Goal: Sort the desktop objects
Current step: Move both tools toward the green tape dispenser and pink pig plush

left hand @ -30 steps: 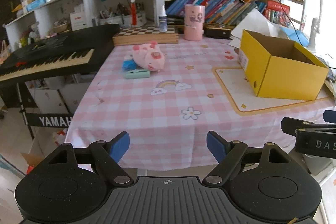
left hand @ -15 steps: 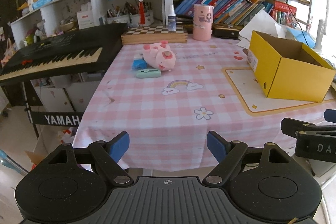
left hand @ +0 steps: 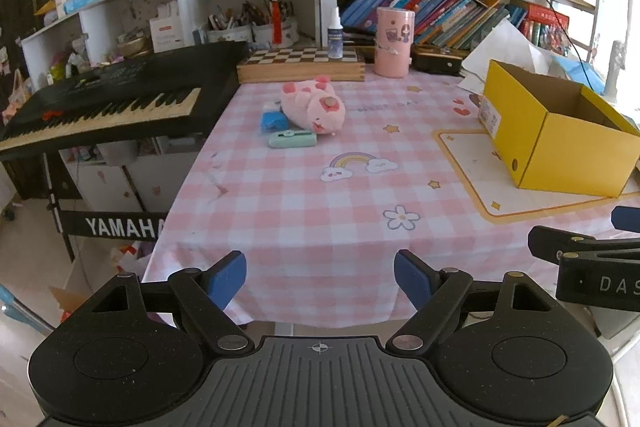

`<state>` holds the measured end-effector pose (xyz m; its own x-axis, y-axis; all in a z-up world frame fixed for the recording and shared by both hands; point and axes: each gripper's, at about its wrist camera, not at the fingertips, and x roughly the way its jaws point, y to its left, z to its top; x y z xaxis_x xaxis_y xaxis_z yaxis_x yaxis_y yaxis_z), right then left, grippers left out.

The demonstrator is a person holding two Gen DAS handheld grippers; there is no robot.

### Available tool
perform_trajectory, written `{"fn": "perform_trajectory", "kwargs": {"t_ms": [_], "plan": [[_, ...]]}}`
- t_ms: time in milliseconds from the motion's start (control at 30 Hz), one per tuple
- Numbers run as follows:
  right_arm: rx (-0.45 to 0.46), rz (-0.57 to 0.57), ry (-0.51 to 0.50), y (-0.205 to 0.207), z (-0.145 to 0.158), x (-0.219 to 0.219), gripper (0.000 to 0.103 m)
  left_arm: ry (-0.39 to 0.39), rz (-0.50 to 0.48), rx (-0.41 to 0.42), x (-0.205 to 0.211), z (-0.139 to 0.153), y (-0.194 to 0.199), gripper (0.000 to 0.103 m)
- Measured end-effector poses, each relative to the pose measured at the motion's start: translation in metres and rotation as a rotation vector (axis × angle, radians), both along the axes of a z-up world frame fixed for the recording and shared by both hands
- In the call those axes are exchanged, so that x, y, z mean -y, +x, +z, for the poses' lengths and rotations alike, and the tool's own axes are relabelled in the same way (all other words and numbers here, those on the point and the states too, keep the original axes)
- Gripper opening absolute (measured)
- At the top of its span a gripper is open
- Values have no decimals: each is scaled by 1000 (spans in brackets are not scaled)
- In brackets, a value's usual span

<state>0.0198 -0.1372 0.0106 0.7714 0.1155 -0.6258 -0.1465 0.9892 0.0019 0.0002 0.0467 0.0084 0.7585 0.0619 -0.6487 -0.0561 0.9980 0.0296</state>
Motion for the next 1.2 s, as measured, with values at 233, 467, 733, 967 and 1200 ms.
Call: {"fn": "perform_trajectory", "kwargs": {"t_ms": [233, 467, 733, 967, 1200], "plan": [[-1, 24, -4, 7, 1, -7, 99, -1, -1, 1, -2, -1, 5, 84], [-3, 37, 0, 17, -2, -8, 99, -1, 7, -9, -2, -4, 14, 84], [-29, 65, 7, 46, -9, -9, 97, -8, 24, -36, -2, -13, 37, 84], [-61, 100, 19, 87, -14, -12, 94, -19, 48, -61, -6, -20, 66, 84], [-63, 148, 36, 127, -13, -20, 93, -38, 102, -73, -17, -24, 96, 84]]}}
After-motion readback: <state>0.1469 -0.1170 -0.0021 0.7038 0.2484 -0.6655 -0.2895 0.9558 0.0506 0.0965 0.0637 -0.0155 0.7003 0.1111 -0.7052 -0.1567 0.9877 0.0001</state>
